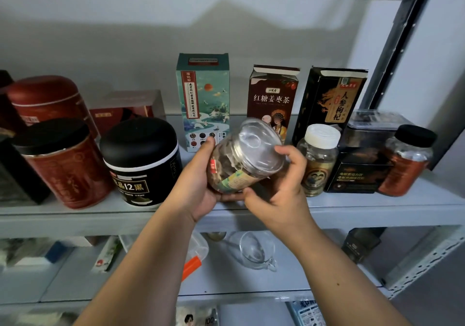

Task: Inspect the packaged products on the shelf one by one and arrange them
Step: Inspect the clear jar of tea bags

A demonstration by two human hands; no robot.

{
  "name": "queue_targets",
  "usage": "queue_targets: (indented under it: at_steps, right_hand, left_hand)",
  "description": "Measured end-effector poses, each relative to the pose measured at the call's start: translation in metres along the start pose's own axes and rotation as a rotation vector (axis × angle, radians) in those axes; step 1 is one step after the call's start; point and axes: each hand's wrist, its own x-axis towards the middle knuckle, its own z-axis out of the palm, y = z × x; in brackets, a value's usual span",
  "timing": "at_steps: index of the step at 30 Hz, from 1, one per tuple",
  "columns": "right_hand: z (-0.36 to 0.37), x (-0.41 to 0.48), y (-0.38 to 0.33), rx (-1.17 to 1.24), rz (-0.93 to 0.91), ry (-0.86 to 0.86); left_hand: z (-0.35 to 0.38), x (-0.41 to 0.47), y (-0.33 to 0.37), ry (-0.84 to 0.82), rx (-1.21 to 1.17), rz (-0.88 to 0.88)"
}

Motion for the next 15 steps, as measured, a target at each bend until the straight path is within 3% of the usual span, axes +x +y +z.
queue_targets:
  at_steps: [4, 8, 12, 15]
  right_hand:
    - [-0.009, -0.003, -0.014, 0.108, 0.068, -0.028]
    - [-0.017, -0.006, -0.031, 0.173, 0.147, -0.021]
    - [-0.012, -0.014, -0.046, 0.267, 0.190, 0.132]
    - [-0.005, -0.021, -0.049, 0.206, 0.117, 0.228]
  left_hand:
    - [0.005, -0.004, 0.000, 0.002, -0.047, 0.016]
    - [0.007, -0.018, -0.012, -0.050, 0.096, 0.323]
    - [0.012, -0.046, -0.028, -0.066, 0.399, 0.669]
    - [0.020, -0.058, -0.027, -0.036, 0.394, 0.756]
